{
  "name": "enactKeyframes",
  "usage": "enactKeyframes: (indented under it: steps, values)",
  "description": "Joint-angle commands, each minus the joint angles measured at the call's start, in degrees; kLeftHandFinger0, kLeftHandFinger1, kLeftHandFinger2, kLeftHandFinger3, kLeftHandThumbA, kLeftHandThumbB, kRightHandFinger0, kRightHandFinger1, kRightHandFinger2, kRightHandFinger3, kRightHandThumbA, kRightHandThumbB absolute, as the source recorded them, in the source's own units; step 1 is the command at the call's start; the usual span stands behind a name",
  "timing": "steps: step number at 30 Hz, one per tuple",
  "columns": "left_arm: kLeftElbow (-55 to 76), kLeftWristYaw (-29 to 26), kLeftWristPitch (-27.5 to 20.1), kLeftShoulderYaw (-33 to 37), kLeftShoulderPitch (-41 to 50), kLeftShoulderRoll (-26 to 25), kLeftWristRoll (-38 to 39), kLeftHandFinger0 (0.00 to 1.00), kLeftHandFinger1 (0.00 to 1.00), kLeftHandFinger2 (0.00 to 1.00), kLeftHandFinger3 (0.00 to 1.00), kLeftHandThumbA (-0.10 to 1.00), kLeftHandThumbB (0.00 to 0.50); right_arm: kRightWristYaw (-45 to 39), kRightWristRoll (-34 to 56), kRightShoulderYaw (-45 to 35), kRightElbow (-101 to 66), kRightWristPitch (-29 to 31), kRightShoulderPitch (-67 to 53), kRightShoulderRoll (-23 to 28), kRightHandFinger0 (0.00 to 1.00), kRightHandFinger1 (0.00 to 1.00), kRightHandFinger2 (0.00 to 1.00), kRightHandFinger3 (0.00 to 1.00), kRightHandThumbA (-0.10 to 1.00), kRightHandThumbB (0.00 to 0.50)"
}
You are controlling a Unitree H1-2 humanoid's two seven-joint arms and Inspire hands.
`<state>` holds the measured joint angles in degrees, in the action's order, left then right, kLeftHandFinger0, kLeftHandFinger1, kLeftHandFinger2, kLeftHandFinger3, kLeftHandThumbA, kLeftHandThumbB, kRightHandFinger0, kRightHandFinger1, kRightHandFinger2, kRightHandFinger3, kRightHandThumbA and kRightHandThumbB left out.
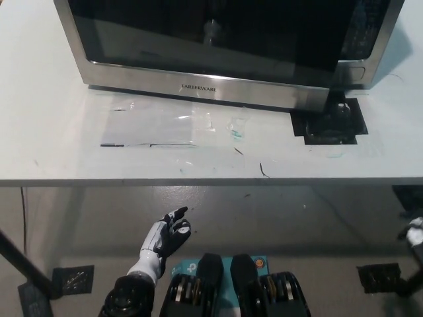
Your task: A microwave is kept infront of the robot with its door slightly ajar. The robot uses its right hand to push the door towards the left to open it.
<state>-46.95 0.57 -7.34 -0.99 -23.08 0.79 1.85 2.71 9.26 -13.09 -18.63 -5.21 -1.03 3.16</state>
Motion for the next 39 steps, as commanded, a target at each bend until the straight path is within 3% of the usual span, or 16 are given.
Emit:
enactKeyframes:
  steps: [1, 3, 7, 10, 13, 17, 20, 21, 24, 25, 26, 31, 32, 34, 38, 39]
  values:
    - [1.20, 0.70, -1.98, 0.18, -0.55, -0.66, -0.12, 1.00, 0.99, 1.00, 0.85, 0.25, 0.317, 0.65, 3.53, -2.36, -9.77, -6.85, 5.66, 4.49, 0.30, 0.32, 0.47, 0.69, 0.05, 0.105]
    - [1.22, 0.69, -2.03, 0.17, -0.54, -0.63, -0.06, 1.00, 1.00, 1.00, 0.87, 0.24, 0.312, 1.30, 5.07, -3.56, -12.98, -10.95, 9.10, 6.62, 0.33, 0.34, 0.48, 0.69, 0.02, 0.106]
    - [1.51, 0.50, -1.71, 0.00, -0.35, -0.68, 0.07, 1.00, 1.00, 1.00, 0.87, 0.21, 0.306, 1.54, 4.59, -3.91, -13.63, -13.41, 13.92, 9.04, 0.33, 0.34, 0.47, 0.69, -0.01, 0.104]
    - [1.52, 0.15, -2.07, 0.53, -0.34, -0.81, -0.74, 1.00, 1.00, 1.00, 0.87, 0.23, 0.294, 1.14, 3.23, -3.50, -10.70, -12.92, 18.57, 10.78, 0.31, 0.33, 0.47, 0.67, 0.03, 0.120]
    - [2.01, 0.64, -1.92, 0.02, -0.09, -0.34, 0.36, 1.00, 1.00, 1.00, 0.85, 0.20, 0.305, 1.57, 1.16, -2.79, -6.79, -14.64, 24.58, 12.58, 0.27, 0.33, 0.46, 0.65, 0.16, 0.163]
    - [1.80, 0.52, -1.35, 0.06, -0.50, -0.49, 0.17, 1.00, 0.99, 1.00, 0.86, 0.22, 0.309, 1.20, -0.14, -1.70, -1.68, -14.94, 30.39, 14.06, 0.29, 0.35, 0.47, 0.62, 0.12, 0.150]
    - [1.77, 0.27, -1.11, 0.22, -0.85, -0.44, -0.11, 1.00, 1.00, 1.00, 0.85, 0.22, 0.305, 0.44, -1.45, -0.53, 2.38, -13.43, 33.15, 15.16, 0.34, 0.40, 0.52, 0.66, 0.16, 0.139]
    - [1.18, 0.80, -2.14, 0.29, -0.94, -0.57, 0.03, 1.00, 1.00, 1.00, 0.85, 0.24, 0.321, 1.01, -3.34, 1.09, 9.37, -13.76, 37.07, 15.27, 0.36, 0.45, 0.56, 0.67, 0.23, 0.174]
    - [0.74, 0.33, -2.53, 0.33, -1.32, -0.48, -0.23, 1.00, 1.00, 1.00, 0.82, 0.25, 0.329, 1.33, -4.26, 2.01, 12.66, -13.16, 39.06, 15.63, 0.39, 0.48, 0.57, 0.65, 0.22, 0.171]
    - [0.80, 0.35, -2.41, 0.50, -1.18, -0.52, -0.41, 1.00, 1.00, 1.00, 0.82, 0.28, 0.355, 1.31, -4.70, 2.65, 17.74, -11.26, 41.32, 15.42, 0.37, 0.47, 0.56, 0.65, 0.13, 0.150]
    - [0.80, 0.20, -2.32, 0.59, -1.13, -0.54, -0.60, 1.00, 1.00, 1.00, 0.82, 0.28, 0.357, 1.41, -4.98, 3.11, 21.25, -9.85, 42.92, 15.20, 0.36, 0.47, 0.56, 0.65, 0.10, 0.153]
    - [0.54, 0.48, -1.84, 0.87, -1.56, -0.53, -0.60, 1.00, 0.98, 0.99, 0.85, 0.29, 0.345, 1.73, -7.21, 5.71, 34.31, -6.03, 48.25, 14.77, 0.37, 0.46, 0.55, 0.68, 0.08, 0.169]
    - [1.02, 0.11, -1.22, 0.87, -1.51, -0.37, -0.71, 0.94, 0.93, 0.95, 0.84, 0.29, 0.347, 1.88, -7.36, 6.04, 36.59, -4.92, 49.12, 14.51, 0.36, 0.44, 0.54, 0.68, 0.08, 0.177]
    - [1.28, 0.90, -1.41, 0.74, -1.37, -0.34, -0.13, 1.00, 1.00, 1.00, 0.85, 0.27, 0.344, 2.25, -7.42, 6.63, 39.21, -3.95, 50.17, 13.38, 0.38, 0.48, 0.59, 0.71, 0.10, 0.181]
    - [1.08, 1.17, -1.78, 0.60, -1.17, -0.25, 0.19, 1.00, 1.00, 1.00, 0.83, 0.27, 0.369, 2.75, -7.85, 7.11, 40.97, -2.31, 50.22, 11.61, 0.38, 0.48, 0.56, 0.68, 0.13, 0.193]
    - [1.34, 1.11, -1.96, 0.59, -1.25, -0.32, 0.14, 0.91, 0.91, 0.93, 0.81, 0.26, 0.360, 2.93, -8.14, 7.31, 41.33, -1.98, 50.33, 11.17, 0.38, 0.48, 0.56, 0.68, 0.13, 0.192]
